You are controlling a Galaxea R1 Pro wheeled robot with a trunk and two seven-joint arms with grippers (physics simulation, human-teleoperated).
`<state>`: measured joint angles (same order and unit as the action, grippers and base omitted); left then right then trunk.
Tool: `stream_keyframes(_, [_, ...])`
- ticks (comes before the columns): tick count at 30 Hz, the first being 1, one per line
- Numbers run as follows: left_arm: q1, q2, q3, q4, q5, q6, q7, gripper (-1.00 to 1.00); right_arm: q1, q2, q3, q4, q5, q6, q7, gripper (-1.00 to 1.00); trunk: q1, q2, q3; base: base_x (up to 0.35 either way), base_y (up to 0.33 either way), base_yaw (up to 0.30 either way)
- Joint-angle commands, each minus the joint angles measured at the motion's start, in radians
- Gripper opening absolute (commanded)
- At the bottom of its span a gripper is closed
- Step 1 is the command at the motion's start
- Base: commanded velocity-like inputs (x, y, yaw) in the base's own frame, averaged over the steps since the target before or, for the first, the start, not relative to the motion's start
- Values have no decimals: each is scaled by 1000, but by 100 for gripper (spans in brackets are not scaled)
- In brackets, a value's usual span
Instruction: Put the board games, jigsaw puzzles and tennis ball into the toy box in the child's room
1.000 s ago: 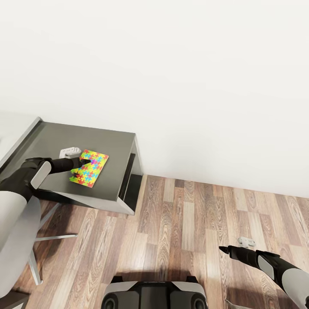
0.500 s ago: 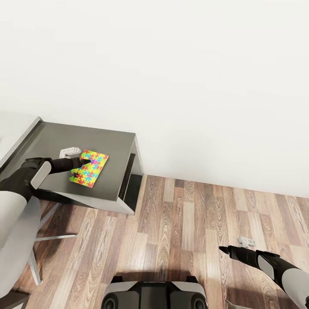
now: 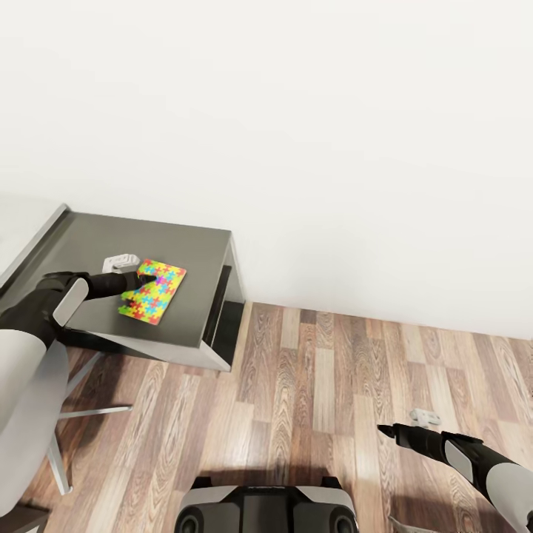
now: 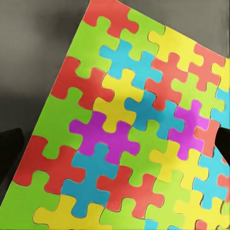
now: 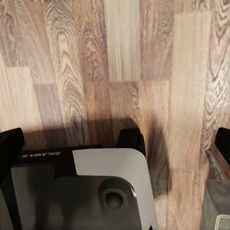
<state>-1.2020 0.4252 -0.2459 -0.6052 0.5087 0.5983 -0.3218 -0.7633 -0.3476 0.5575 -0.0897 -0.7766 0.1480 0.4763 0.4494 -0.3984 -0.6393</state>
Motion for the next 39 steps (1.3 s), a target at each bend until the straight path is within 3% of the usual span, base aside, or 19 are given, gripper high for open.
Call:
stream_keyframes(1, [-1,1,-4,-1,4,3,0,100,-1,-1,6,-1,-10,6,2,100,1,-2,0,0,0,-156])
stream_keyframes(29, [-1,4,-2,-1,4,1,-3,100,-1,-1,6,-1,-10,7,1,100,1,-2,9,-20,13,-56])
stream_keyframes(39, [-1,7,0,-1,4,1,-7,100,-1,-1,6,-1,-10,7,0,100,1,-2,17,-1,0,-181])
